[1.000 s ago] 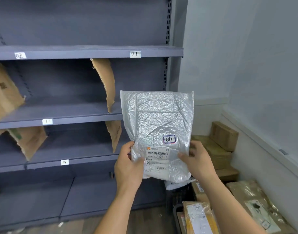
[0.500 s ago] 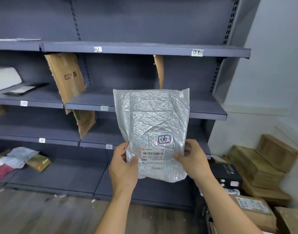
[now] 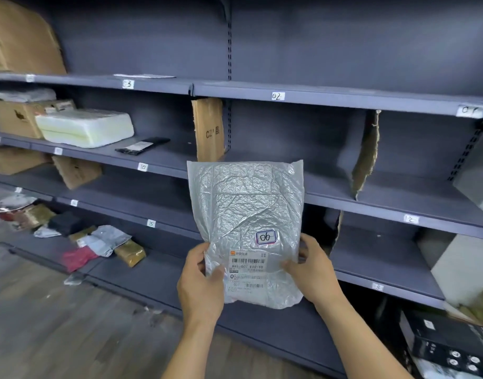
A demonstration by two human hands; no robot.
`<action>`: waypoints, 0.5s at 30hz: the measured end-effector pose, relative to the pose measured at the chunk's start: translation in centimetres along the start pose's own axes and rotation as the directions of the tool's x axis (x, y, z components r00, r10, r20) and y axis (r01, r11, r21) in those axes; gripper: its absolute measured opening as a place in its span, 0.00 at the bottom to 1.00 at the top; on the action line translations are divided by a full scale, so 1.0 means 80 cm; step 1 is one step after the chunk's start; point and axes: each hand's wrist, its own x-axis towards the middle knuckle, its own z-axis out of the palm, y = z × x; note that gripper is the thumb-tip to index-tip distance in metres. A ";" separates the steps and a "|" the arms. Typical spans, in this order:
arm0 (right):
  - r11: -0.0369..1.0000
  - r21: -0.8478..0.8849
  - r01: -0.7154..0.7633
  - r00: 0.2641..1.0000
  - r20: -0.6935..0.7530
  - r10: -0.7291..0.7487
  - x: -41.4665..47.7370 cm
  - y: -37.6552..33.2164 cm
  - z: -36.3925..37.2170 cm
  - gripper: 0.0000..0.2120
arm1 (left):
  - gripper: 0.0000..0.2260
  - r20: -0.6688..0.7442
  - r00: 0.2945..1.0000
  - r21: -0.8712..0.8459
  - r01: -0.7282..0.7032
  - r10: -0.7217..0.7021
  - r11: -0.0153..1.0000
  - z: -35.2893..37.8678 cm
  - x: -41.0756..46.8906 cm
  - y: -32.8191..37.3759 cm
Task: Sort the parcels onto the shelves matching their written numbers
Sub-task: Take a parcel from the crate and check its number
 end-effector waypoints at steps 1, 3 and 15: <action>1.000 0.008 0.001 1.000 0.017 -0.001 0.003 -0.004 0.016 0.29 | 0.21 -0.013 1.000 0.005 0.006 -0.006 1.000 -0.011 0.009 -0.005; 1.000 0.024 -0.002 0.999 0.052 0.001 0.010 -0.012 0.044 0.29 | 0.21 -0.045 0.999 0.021 0.019 -0.018 1.000 -0.030 0.026 -0.014; 0.999 -0.003 0.033 0.967 0.255 -0.031 0.088 -0.053 0.175 0.28 | 0.21 -0.246 0.964 0.102 0.129 -0.101 0.986 -0.093 0.126 -0.057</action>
